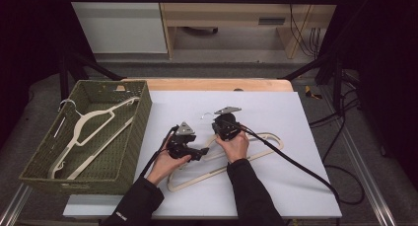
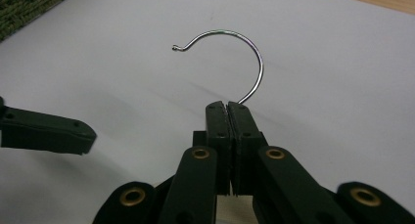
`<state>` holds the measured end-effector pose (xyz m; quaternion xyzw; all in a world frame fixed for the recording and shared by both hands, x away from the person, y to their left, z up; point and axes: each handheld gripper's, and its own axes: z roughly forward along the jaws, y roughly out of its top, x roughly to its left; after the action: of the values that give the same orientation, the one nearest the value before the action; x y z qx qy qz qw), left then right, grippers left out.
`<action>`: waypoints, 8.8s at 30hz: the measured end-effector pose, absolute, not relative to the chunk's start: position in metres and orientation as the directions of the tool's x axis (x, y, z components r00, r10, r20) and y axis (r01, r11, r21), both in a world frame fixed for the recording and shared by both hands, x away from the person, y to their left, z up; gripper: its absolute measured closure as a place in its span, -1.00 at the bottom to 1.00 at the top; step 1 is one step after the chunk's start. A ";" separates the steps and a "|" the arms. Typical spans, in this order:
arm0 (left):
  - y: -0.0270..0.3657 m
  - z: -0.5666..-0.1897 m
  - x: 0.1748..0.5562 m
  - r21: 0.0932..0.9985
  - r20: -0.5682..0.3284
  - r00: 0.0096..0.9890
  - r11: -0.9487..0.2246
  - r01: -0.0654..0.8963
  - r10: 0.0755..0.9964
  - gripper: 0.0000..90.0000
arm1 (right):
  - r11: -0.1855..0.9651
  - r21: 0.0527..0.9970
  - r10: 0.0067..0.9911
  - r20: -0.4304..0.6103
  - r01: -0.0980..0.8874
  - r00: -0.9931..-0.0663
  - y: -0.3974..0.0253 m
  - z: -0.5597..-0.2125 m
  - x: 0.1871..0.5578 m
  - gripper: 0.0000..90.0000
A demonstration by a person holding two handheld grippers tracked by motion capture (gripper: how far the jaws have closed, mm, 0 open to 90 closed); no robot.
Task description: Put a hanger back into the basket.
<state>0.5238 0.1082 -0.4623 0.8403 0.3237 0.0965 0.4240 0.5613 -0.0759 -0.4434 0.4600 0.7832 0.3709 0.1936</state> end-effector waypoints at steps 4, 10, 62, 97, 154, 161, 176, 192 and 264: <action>0.103 -0.466 0.527 0.772 -0.115 0.775 -0.435 0.463 0.621 -0.32 | 0.301 0.764 0.864 0.034 0.570 -0.502 -0.077 -0.441 0.559 0.99; 0.099 -0.466 0.530 0.743 -0.127 0.781 -0.464 0.483 0.611 -0.10 | 0.304 0.768 0.863 0.028 0.563 -0.504 -0.079 -0.441 0.556 0.99; 0.087 -0.419 0.468 0.775 -0.175 0.835 -0.450 0.444 0.522 0.86 | 0.208 0.917 0.786 0.051 0.340 -0.616 -0.187 -0.398 0.435 -0.65; 0.183 -0.325 0.429 0.877 -0.059 0.805 -0.355 0.324 0.590 0.92 | 0.182 0.943 0.775 0.038 0.280 -0.631 -0.213 -0.392 0.408 -0.82; 0.423 -0.292 0.481 0.864 -0.003 0.549 -0.274 0.422 0.836 0.91 | 0.169 0.940 0.797 0.048 0.298 -0.603 -0.221 -0.397 0.411 -0.81; 0.433 -0.300 0.480 0.853 -0.010 0.541 -0.275 0.444 0.841 0.91 | 0.168 0.938 0.797 0.051 0.302 -0.602 -0.221 -0.397 0.411 -0.81; 0.437 -0.324 0.476 0.813 -0.050 0.563 -0.294 0.503 0.825 0.92 | 0.174 0.937 0.795 0.048 0.303 -0.605 -0.221 -0.398 0.412 -0.81; 0.425 -0.368 0.487 0.766 -0.135 0.553 -0.267 0.585 0.822 0.90 | 0.177 0.936 0.792 0.047 0.303 -0.608 -0.220 -0.398 0.412 -0.81; 0.294 -0.354 0.432 0.954 -0.072 0.656 -0.140 0.265 0.752 -0.81 | 0.139 0.948 0.787 0.069 0.285 -0.613 -0.230 -0.391 0.408 -0.87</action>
<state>0.4321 0.2938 -0.3536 0.7222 0.3517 0.2200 0.5535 0.4084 -0.2299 -0.3913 0.3735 0.7179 0.5396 0.2324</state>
